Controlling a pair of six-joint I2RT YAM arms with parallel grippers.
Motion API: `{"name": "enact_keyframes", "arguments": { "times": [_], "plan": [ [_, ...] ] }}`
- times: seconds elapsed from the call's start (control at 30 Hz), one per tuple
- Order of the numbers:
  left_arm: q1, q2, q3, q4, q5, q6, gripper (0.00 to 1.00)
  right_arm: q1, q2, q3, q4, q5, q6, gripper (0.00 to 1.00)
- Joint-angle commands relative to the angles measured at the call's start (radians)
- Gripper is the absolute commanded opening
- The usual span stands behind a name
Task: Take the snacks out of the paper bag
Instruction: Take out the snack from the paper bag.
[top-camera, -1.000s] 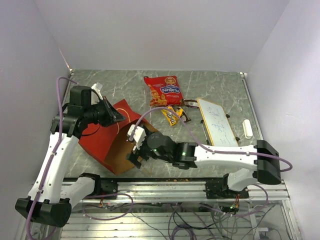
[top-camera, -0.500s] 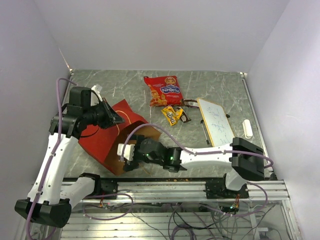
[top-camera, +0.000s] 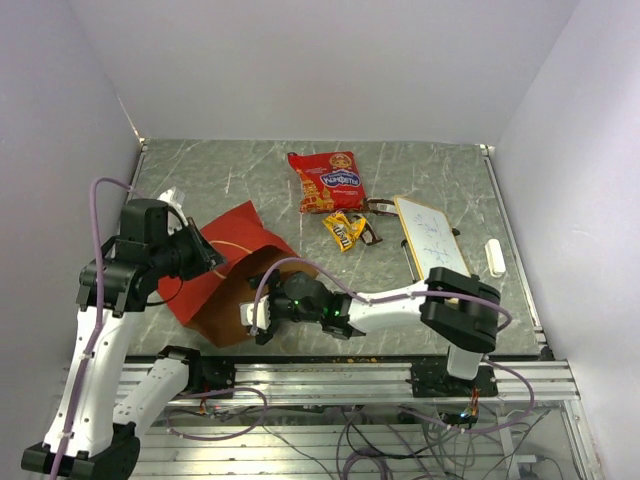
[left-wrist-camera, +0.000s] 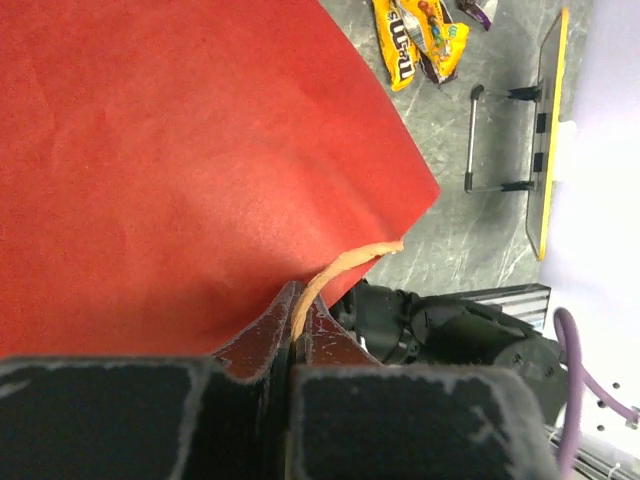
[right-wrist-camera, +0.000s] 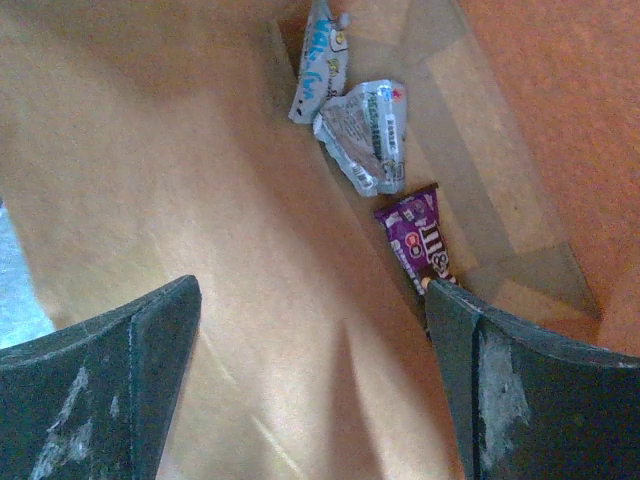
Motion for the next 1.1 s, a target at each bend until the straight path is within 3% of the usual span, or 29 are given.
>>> {"name": "enact_keyframes", "arguments": {
  "times": [0.0, 0.07, 0.17, 0.27, 0.73, 0.97, 1.07],
  "plan": [
    [-0.002, -0.006, 0.010, -0.011, -0.074, -0.020, 0.07, -0.044, 0.094, 0.006, 0.157, -0.132, -0.097, 0.92],
    [-0.002, 0.001, 0.035, -0.008, -0.095, -0.026, 0.07, -0.068, 0.146, 0.019, 0.229, -0.163, -0.108, 0.91],
    [-0.002, 0.000, 0.052, -0.011, -0.117, -0.039, 0.07, -0.142, 0.209, 0.051, 0.311, -0.330, -0.126, 0.80],
    [-0.002, -0.006, 0.050, 0.006, -0.096, -0.067, 0.07, -0.151, 0.261, 0.133, 0.265, -0.384, -0.147, 0.78],
    [-0.002, 0.024, 0.089, 0.045, 0.066, -0.049, 0.07, -0.129, 0.435, 0.367, 0.085, -0.253, -0.227, 0.84],
    [-0.002, 0.002, 0.092, 0.028, 0.097, -0.051, 0.07, -0.131, 0.508, 0.469, 0.068, -0.247, -0.253, 0.81],
    [-0.002, -0.010, 0.077, 0.024, 0.108, -0.051, 0.07, -0.131, 0.548, 0.512, 0.063, -0.264, -0.259, 0.74]
  ]
}}
